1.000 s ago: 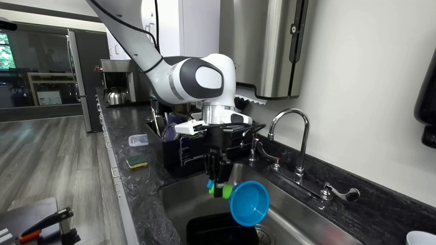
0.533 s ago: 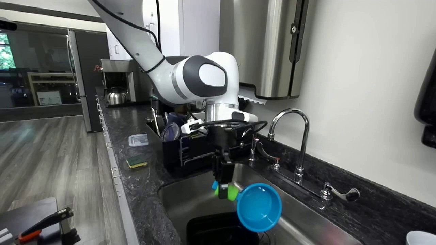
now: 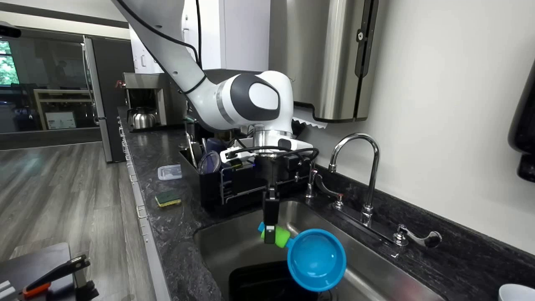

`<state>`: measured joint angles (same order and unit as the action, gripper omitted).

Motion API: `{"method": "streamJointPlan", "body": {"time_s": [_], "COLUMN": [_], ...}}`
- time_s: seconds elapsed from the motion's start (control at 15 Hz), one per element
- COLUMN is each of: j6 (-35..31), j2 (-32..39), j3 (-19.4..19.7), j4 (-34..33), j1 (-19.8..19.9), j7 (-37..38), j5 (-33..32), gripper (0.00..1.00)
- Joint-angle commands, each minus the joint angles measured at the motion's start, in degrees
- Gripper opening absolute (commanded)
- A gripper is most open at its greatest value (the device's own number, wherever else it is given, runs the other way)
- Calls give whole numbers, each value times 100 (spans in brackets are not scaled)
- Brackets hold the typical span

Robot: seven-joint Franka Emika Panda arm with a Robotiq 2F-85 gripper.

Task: Put the light blue pot in the sink

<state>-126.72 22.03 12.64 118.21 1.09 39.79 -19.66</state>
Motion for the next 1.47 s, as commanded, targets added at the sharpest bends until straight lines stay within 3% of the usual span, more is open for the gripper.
{"method": "streamJointPlan", "body": {"time_s": [0.0,0.87,1.4], "j6": [387,922,1258], "j2": [291,1093,1355], "j3": [58,391,396], "j4": [-317,-968,-1139], "j1": [-31,53,33], "j7": [272,752,1018], "j5": [80,34,12], "gripper": [7,7,7]}}
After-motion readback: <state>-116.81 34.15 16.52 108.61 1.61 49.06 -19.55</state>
